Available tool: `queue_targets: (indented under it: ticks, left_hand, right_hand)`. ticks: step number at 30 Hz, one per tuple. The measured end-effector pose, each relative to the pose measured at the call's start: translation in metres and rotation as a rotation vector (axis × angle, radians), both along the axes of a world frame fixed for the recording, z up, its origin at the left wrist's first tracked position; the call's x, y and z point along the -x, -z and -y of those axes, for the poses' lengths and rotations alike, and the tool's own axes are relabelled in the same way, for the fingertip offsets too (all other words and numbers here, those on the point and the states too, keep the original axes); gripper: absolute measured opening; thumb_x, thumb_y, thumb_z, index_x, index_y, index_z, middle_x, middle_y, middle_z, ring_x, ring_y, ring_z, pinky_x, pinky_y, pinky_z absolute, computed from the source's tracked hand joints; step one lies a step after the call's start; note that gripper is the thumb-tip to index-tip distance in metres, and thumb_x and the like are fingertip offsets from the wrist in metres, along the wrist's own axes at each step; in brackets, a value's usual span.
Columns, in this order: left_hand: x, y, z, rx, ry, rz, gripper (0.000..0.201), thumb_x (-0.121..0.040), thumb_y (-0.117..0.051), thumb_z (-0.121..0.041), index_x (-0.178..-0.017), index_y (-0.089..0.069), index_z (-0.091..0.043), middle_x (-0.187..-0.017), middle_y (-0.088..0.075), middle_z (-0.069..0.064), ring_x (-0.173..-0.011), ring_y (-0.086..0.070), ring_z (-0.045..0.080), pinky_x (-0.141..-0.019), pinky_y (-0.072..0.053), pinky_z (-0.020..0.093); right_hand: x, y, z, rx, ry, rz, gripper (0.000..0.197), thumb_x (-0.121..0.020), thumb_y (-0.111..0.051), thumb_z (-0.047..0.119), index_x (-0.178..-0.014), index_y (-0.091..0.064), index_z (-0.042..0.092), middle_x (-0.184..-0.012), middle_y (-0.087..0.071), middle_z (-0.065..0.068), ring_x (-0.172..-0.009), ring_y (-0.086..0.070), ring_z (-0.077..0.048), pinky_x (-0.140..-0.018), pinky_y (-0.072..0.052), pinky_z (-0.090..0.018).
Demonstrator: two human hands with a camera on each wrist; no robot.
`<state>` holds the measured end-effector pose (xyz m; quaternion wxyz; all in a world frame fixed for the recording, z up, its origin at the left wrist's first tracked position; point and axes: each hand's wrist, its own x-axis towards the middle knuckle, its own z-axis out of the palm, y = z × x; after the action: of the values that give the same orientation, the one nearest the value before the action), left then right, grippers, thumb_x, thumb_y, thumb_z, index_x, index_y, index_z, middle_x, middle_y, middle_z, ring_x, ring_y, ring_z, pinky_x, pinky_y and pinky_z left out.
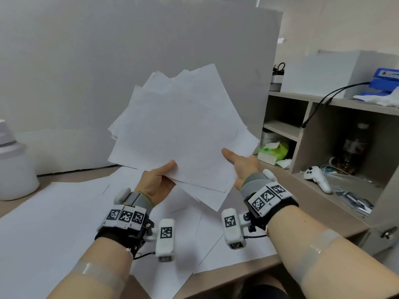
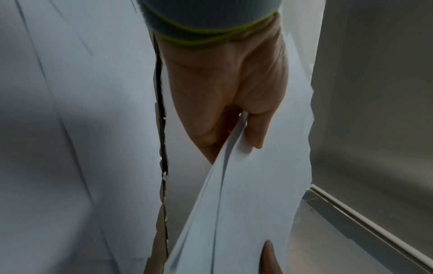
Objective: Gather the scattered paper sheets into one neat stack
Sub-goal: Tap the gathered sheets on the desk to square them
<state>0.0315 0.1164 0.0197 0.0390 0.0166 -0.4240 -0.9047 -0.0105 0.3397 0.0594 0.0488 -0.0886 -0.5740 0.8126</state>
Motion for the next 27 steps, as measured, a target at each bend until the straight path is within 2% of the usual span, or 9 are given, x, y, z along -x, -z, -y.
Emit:
queue_targets:
  ticks: [5,7,10,13,16,18,21,23,27]
  left_hand:
    - [-0.004,-0.009,0.041,0.006,-0.120,-0.002,0.020,-0.092,-0.059,-0.002,-0.110,-0.068,0.000,-0.113,-0.069,0.013,-0.093,-0.073,0.023,-0.084,-0.061,0.033]
    - [-0.008,-0.014,0.060,0.009,-0.113,-0.022,0.018,-0.092,-0.059,-0.002,-0.104,-0.072,-0.006,-0.112,-0.070,0.011,-0.095,-0.072,0.023,-0.080,-0.061,0.033]
    - [-0.023,-0.026,0.090,0.001,-0.065,-0.085,0.024,-0.093,-0.058,-0.014,-0.115,-0.068,-0.015,-0.119,-0.070,0.008,-0.107,-0.069,0.026,-0.092,-0.057,0.039]
    - [-0.036,-0.034,0.113,0.063,0.015,-0.102,0.029,-0.088,-0.055,-0.036,-0.108,-0.072,-0.023,-0.103,-0.072,-0.001,-0.087,-0.071,0.019,-0.081,-0.057,0.031]
    - [-0.037,-0.038,0.124,0.286,0.107,-0.100,0.038,-0.078,-0.069,-0.040,-0.108,-0.068,-0.017,-0.098,-0.071,0.004,-0.084,-0.071,0.022,-0.069,-0.058,0.034]
    - [-0.028,-0.036,0.122,0.511,0.078,-0.075,0.061,-0.059,-0.092,-0.036,-0.108,-0.067,-0.008,-0.103,-0.072,0.011,-0.088,-0.072,0.025,-0.069,-0.059,0.035]
    - [-0.015,-0.032,0.107,0.602,-0.125,-0.090,0.053,-0.071,-0.084,-0.007,-0.121,-0.066,-0.004,-0.123,-0.070,0.017,-0.106,-0.070,0.030,-0.091,-0.057,0.046]
    - [-0.008,-0.026,0.101,0.608,-0.219,-0.108,0.048,-0.068,-0.083,-0.004,-0.114,-0.070,-0.004,-0.117,-0.072,0.017,-0.106,-0.070,0.034,-0.097,-0.053,0.053]
    - [-0.005,-0.016,0.091,0.593,-0.277,-0.117,0.033,-0.072,-0.081,0.002,-0.103,-0.072,-0.007,-0.109,-0.075,0.014,-0.103,-0.071,0.033,-0.097,-0.054,0.049]
  right_hand:
    - [0.004,-0.003,-0.002,-0.085,0.040,-0.126,0.048,-0.077,-0.085,0.015,-0.114,-0.056,0.012,-0.094,-0.062,0.000,-0.082,-0.060,-0.018,-0.083,-0.045,-0.028]
    - [0.011,-0.005,-0.002,-0.128,0.051,-0.185,0.054,-0.067,-0.092,0.024,-0.108,-0.061,0.009,-0.102,-0.068,0.000,-0.090,-0.065,-0.020,-0.088,-0.051,-0.032]
    - [0.018,-0.012,0.002,-0.193,0.015,-0.247,0.083,-0.040,-0.100,0.042,-0.109,-0.068,0.010,-0.100,-0.075,-0.004,-0.094,-0.072,-0.026,-0.089,-0.058,-0.045]
    - [0.012,-0.028,-0.006,-0.211,-0.037,-0.261,0.040,-0.071,-0.087,0.009,-0.105,-0.066,0.005,-0.085,-0.070,0.002,-0.073,-0.068,-0.006,-0.061,-0.056,-0.014]
    - [0.015,-0.030,-0.012,-0.206,-0.016,-0.300,0.040,-0.075,-0.083,0.006,-0.111,-0.066,0.003,-0.086,-0.067,0.005,-0.071,-0.063,-0.004,-0.054,-0.049,-0.007]
    - [0.021,-0.021,-0.008,-0.242,-0.013,-0.298,0.054,-0.068,-0.090,0.012,-0.114,-0.065,0.000,-0.091,-0.070,0.001,-0.079,-0.067,-0.012,-0.069,-0.057,-0.016]
    - [0.036,0.001,-0.007,-0.224,0.009,-0.268,0.102,-0.034,-0.101,0.040,-0.121,-0.062,0.005,-0.103,-0.075,-0.007,-0.096,-0.072,-0.029,-0.091,-0.057,-0.046]
    - [0.045,0.012,-0.011,-0.242,-0.003,-0.249,0.097,-0.031,-0.099,0.043,-0.116,-0.065,0.008,-0.104,-0.075,-0.009,-0.098,-0.072,-0.034,-0.090,-0.056,-0.051]
    - [0.023,0.009,-0.017,-0.348,-0.026,-0.203,0.054,-0.048,-0.094,0.027,-0.095,-0.072,0.011,-0.096,-0.077,-0.007,-0.090,-0.074,-0.030,-0.087,-0.058,-0.050]
